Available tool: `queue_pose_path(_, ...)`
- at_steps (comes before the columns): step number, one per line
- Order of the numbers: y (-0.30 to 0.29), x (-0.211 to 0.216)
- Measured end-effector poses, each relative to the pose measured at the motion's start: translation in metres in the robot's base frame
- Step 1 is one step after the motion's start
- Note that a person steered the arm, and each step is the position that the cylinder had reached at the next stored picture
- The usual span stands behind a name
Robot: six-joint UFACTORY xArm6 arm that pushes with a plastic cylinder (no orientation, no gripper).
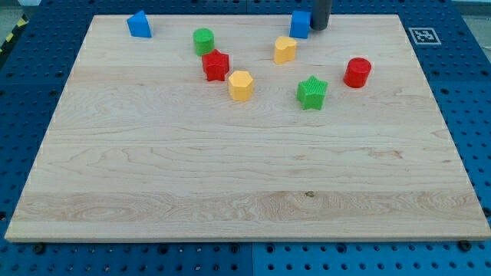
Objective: Push the blue cube above the yellow heart
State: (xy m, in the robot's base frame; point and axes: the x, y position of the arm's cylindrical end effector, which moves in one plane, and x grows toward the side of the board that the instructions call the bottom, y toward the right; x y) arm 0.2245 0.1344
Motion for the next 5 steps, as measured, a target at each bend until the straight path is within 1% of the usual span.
queue_pose_path(5, -0.026, 0.000)
